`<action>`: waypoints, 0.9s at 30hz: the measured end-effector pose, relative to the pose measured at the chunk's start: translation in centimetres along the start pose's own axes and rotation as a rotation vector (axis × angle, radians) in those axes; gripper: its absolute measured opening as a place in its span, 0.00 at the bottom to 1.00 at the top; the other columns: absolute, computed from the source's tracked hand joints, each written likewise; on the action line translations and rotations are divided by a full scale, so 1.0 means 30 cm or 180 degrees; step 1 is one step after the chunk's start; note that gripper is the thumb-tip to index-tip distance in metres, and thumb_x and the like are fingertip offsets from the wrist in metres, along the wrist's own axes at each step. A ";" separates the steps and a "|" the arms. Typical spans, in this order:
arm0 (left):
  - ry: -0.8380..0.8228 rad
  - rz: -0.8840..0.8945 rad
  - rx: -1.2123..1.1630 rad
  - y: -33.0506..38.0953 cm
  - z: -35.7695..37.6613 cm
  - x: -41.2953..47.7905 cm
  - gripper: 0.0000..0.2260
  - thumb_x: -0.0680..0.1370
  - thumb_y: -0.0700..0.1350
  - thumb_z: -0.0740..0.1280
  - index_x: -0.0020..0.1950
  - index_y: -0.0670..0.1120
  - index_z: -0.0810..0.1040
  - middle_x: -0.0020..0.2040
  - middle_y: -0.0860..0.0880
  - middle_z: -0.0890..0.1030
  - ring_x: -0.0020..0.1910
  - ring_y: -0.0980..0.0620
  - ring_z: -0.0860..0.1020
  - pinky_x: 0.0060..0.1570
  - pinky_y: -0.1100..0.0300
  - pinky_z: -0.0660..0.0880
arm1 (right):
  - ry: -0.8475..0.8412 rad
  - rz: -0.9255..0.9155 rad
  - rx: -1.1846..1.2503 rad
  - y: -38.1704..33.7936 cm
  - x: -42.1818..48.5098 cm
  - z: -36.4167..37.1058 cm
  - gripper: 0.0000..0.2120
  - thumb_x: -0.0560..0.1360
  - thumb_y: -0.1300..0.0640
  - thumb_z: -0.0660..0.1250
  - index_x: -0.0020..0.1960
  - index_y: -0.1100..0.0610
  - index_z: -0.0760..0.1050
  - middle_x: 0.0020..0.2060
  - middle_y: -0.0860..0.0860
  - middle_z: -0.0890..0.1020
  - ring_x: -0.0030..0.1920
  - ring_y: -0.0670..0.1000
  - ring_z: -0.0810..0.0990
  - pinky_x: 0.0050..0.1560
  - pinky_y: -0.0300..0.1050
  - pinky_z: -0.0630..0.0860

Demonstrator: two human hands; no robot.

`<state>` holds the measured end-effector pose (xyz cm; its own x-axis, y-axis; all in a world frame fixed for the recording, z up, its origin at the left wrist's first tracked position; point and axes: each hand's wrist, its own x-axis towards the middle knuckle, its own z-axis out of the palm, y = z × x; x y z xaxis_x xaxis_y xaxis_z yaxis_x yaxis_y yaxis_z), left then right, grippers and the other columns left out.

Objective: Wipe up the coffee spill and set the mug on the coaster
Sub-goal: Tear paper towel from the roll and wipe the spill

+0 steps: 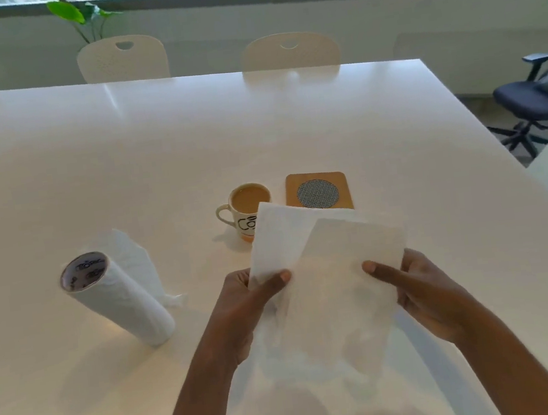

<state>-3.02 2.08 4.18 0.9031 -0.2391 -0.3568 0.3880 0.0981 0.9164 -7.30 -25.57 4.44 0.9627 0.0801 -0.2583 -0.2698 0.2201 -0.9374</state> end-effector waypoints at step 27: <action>-0.0717 -0.0044 0.0026 0.027 0.004 0.146 0.18 0.69 0.48 0.82 0.58 0.51 0.88 0.58 0.43 0.89 0.56 0.44 0.88 0.49 0.53 0.85 | 0.0472 0.0069 -0.0646 -0.026 0.051 -0.047 0.10 0.78 0.59 0.78 0.58 0.53 0.88 0.52 0.57 0.91 0.49 0.60 0.91 0.45 0.55 0.88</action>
<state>1.23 1.01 3.37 0.8334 -0.4501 -0.3207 0.3977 0.0856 0.9135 -5.58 -26.97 4.45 0.9529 -0.0642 -0.2964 -0.2958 0.0191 -0.9551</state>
